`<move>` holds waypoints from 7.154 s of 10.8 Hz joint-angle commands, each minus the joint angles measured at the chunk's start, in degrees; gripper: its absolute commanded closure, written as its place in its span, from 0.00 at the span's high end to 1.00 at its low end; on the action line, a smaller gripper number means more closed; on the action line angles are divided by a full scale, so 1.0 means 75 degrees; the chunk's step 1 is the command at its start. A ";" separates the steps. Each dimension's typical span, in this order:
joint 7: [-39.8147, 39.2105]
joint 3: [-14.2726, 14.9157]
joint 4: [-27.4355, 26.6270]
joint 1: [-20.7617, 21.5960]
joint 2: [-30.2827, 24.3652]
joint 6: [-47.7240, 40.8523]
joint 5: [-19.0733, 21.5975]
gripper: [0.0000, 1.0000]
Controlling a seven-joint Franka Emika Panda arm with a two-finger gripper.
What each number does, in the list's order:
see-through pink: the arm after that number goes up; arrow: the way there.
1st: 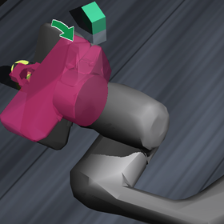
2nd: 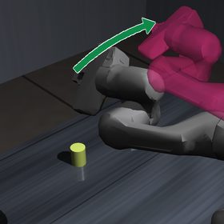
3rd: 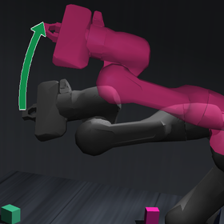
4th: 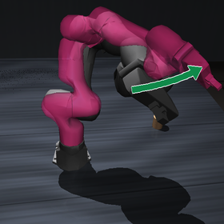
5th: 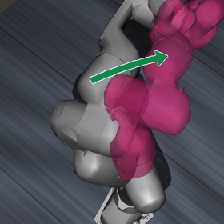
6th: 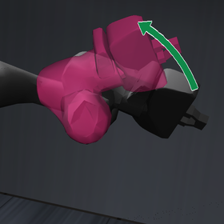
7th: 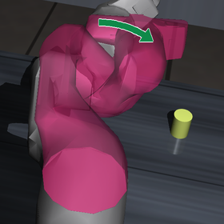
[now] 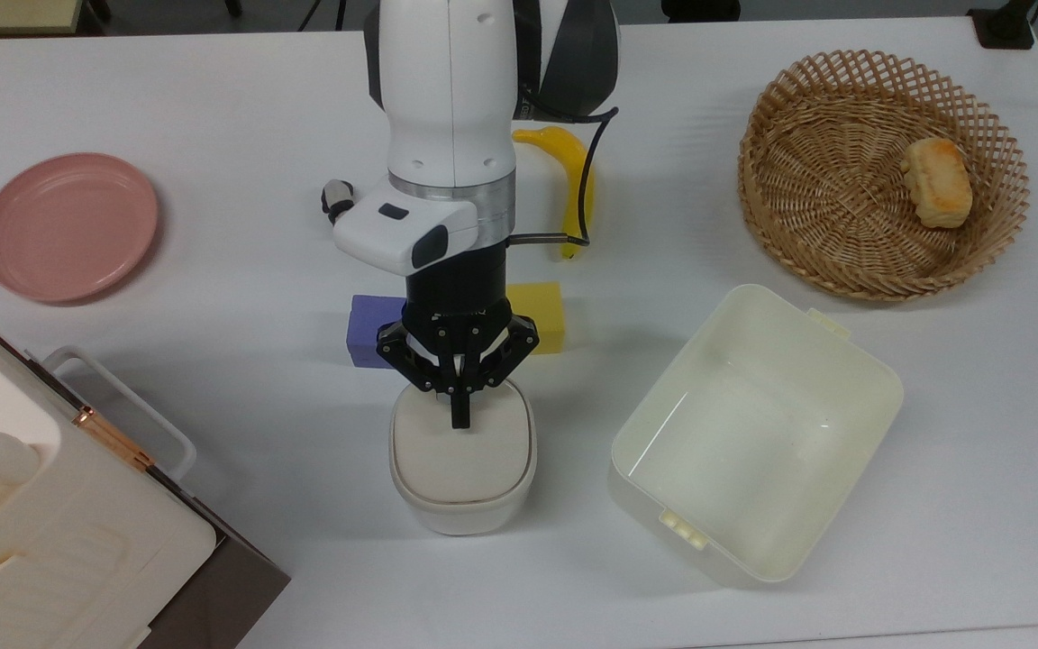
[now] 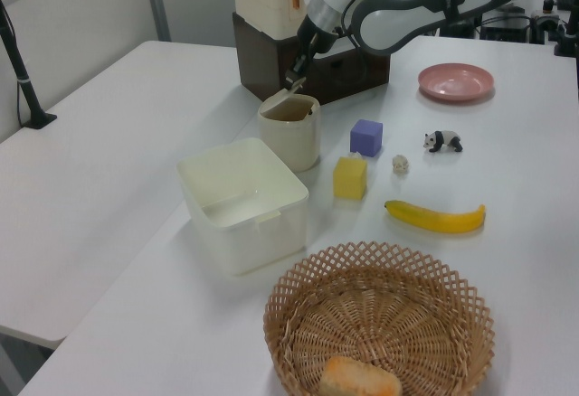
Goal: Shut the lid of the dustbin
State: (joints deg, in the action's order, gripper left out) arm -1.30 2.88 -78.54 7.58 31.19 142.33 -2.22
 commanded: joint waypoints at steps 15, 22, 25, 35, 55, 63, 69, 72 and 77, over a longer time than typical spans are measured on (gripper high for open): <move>0.0254 0.0072 -0.0496 0.0185 -0.1169 -0.2049 0.0085 0.00; 0.0547 0.0072 -0.0449 0.0068 -0.1020 -0.0760 0.0038 0.00; 0.0795 0.0084 -0.0426 -0.0061 -0.0878 0.0903 0.0062 0.00; 0.1182 0.0072 -0.0273 -0.0167 0.0013 0.3008 0.0050 0.00; 0.0431 -0.0127 -0.0355 -0.0191 -0.0187 -0.0472 0.0085 0.00; 0.0443 -0.0127 -0.0473 -0.0073 0.0025 -0.0496 0.0085 0.00; 0.0466 -0.0127 -0.0567 -0.0073 0.0060 -0.0496 0.0097 0.00; 0.0490 -0.0127 -0.0531 -0.0073 -0.0162 -0.0520 0.0097 0.00; 0.0455 -0.0115 -0.0543 -0.0038 -0.0946 -0.1863 0.0015 0.00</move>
State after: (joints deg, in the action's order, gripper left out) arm 2.84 1.63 -81.07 6.44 28.58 134.62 -2.37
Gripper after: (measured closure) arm 0.991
